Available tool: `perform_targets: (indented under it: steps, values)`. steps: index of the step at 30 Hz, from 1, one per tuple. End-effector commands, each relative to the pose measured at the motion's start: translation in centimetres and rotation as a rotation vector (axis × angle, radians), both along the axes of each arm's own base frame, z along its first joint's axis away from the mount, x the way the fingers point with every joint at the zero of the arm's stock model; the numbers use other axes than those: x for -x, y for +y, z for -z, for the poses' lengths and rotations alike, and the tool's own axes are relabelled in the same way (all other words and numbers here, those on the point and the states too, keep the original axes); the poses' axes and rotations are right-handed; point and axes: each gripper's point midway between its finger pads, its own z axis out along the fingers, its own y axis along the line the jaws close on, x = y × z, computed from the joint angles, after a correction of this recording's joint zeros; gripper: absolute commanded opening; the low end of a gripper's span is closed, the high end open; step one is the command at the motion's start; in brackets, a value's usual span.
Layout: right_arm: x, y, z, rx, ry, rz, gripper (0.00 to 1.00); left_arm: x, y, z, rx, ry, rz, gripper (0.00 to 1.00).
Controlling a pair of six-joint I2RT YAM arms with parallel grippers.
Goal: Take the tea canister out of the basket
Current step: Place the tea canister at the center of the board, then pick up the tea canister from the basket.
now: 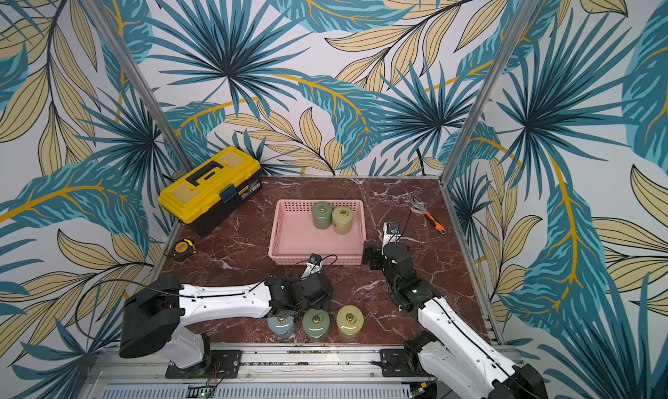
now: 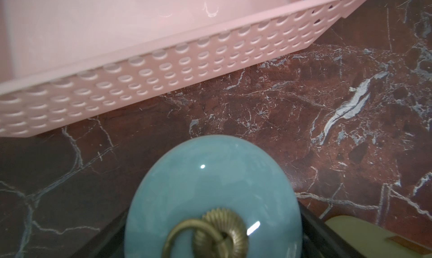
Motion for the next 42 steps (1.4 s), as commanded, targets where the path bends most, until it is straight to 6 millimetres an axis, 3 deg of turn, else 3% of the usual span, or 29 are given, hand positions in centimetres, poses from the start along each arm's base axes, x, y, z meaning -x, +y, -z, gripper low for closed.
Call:
perform_targets:
  steps: [1, 13, 19, 34, 42]
  values:
    - [0.2, -0.3, 0.3, 0.005, -0.004, 0.008, 0.99, -0.2, -1.1, -3.2, 0.067, -0.023, 0.005, 1.00]
    - [0.2, -0.2, -0.1, 0.011, -0.007, -0.002, 0.99, -0.1, -1.5, -7.3, 0.146, -0.059, 0.041, 1.00]
    - [0.3, 0.2, -0.8, 0.020, 0.011, -0.030, 0.99, -1.0, -0.1, -9.8, 0.150, -0.151, 0.019, 1.00]
    - [0.8, 1.8, -1.9, 0.050, 0.143, -0.134, 0.99, -3.9, 6.1, -12.6, 0.198, -0.283, -0.040, 1.00]
    - [0.2, 3.6, -2.5, 0.063, 0.244, -0.215, 0.99, -5.0, 10.8, -12.6, 0.231, -0.368, -0.078, 1.00]
